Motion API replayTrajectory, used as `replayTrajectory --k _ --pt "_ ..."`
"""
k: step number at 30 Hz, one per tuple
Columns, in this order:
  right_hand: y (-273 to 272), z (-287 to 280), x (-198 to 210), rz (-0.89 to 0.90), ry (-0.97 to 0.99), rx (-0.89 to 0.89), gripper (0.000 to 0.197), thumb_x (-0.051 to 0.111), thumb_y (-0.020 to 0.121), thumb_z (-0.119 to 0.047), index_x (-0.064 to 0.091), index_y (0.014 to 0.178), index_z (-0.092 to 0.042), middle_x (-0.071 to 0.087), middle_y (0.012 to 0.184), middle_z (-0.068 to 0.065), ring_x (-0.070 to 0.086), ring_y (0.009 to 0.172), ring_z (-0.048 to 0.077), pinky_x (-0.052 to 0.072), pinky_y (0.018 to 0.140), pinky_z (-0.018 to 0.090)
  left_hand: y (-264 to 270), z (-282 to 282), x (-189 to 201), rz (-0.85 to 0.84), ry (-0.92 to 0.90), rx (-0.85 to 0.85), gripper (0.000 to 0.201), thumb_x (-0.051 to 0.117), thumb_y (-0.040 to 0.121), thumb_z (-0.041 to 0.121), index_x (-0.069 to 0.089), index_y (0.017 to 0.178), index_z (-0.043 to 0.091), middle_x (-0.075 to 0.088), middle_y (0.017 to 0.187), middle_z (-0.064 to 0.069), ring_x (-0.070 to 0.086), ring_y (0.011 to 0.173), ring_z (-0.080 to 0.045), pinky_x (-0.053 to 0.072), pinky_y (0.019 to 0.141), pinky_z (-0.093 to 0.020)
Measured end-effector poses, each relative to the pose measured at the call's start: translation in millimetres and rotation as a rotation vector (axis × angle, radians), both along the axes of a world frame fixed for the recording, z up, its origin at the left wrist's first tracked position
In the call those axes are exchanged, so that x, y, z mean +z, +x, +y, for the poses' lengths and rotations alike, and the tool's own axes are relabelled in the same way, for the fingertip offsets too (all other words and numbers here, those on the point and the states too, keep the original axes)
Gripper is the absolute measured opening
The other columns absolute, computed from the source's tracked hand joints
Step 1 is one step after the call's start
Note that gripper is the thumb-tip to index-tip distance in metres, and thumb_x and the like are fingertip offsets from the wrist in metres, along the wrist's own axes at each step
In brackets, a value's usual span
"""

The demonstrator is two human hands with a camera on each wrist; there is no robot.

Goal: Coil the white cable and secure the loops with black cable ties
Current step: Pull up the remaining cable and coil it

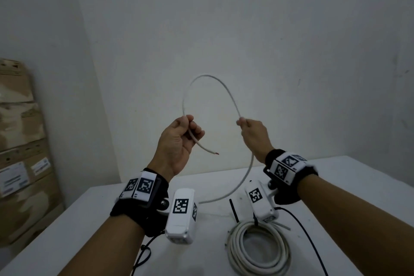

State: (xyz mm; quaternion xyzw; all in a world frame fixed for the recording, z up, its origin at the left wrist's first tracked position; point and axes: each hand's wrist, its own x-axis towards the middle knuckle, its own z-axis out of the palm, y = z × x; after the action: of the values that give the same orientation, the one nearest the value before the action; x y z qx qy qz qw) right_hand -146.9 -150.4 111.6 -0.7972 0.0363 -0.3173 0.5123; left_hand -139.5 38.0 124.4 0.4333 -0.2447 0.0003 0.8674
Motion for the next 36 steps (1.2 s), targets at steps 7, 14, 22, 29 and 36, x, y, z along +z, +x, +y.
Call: replayTrajectory --k 7,14,22,29,36 --pt "-20 53 8 0.152 -0.319 0.200 0.028 0.037 0.097 -0.008 0.038 0.124 -0.003 0.054 0.094 0.013 0.050 0.071 0.019 0.036 0.052 0.024 -8 -11 8 -0.238 0.241 0.205 0.014 0.053 0.095 0.014 0.066 0.095 0.007 0.069 0.074 -0.003 0.068 0.076 -0.018 0.057 0.075 -0.029" --pt "-44 75 5 0.139 -0.256 0.371 0.020 0.041 0.098 -0.021 0.044 0.115 -0.011 0.063 0.085 0.008 0.061 0.069 0.019 0.054 0.055 0.033 -10 -13 5 -0.277 0.318 0.395 0.012 0.058 0.094 0.015 0.070 0.090 0.012 0.067 0.078 -0.005 0.065 0.071 -0.013 0.055 0.062 -0.024" --pt "-57 49 16 0.294 -0.694 0.511 0.038 0.033 0.095 -0.004 0.052 0.127 -0.011 0.066 0.118 0.011 0.063 0.104 0.022 0.053 0.082 0.029 -13 0 3 -0.230 0.276 0.366 0.009 0.061 0.091 0.013 0.067 0.092 0.007 0.066 0.081 -0.008 0.064 0.073 -0.015 0.057 0.065 -0.027" --pt "-67 39 7 0.209 -0.979 0.480 0.026 0.041 0.100 -0.015 0.057 0.120 -0.012 0.067 0.117 0.002 0.062 0.106 0.016 0.046 0.089 0.024 -15 3 -10 -0.198 0.294 0.312 0.011 0.057 0.093 0.015 0.066 0.093 0.008 0.070 0.082 -0.005 0.067 0.078 -0.015 0.057 0.076 -0.027" --pt "-85 42 -9 -0.071 -1.475 0.286 0.028 0.048 0.097 -0.036 0.062 0.112 -0.018 0.071 0.095 0.003 0.065 0.084 0.023 0.046 0.067 0.028 -21 4 -11 -0.169 0.357 0.218 0.016 0.050 0.098 0.017 0.061 0.096 0.006 0.071 0.082 -0.010 0.069 0.071 -0.021 0.059 0.069 -0.031"
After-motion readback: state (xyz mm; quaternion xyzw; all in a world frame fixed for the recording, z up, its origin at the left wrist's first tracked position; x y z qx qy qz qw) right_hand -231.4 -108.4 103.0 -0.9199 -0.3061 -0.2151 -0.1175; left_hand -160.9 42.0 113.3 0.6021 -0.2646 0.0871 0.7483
